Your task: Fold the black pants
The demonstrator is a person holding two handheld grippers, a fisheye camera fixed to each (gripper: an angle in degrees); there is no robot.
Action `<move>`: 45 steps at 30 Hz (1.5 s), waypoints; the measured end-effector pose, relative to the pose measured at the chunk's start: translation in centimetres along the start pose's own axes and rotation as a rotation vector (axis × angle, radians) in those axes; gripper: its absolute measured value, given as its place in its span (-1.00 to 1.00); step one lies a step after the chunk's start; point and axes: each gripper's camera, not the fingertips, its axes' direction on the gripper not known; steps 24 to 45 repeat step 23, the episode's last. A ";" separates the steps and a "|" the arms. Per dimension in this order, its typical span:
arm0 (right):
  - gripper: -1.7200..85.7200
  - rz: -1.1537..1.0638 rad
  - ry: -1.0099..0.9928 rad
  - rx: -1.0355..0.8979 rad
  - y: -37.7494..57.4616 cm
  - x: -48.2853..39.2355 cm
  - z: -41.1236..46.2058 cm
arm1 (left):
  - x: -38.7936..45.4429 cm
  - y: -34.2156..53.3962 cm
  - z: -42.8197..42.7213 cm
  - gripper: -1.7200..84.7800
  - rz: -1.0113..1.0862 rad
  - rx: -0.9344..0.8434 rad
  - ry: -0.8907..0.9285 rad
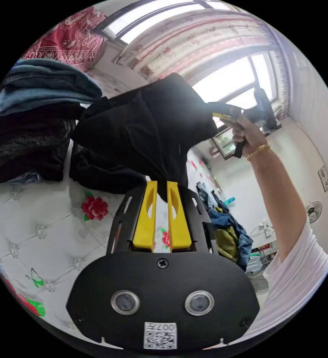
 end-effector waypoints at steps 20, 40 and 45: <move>-0.92 0.238 -0.021 -0.229 56.2 -16.9 3.6 | 0.4 33.3 2.0 -0.97 0.510 -0.741 -0.579; -0.86 0.346 -0.053 -0.265 56.1 -15.2 2.5 | 2.5 35.1 5.2 -0.98 0.552 -0.799 -0.600; -0.86 0.346 -0.053 -0.265 56.1 -15.2 2.5 | 2.5 35.1 5.2 -0.98 0.552 -0.799 -0.600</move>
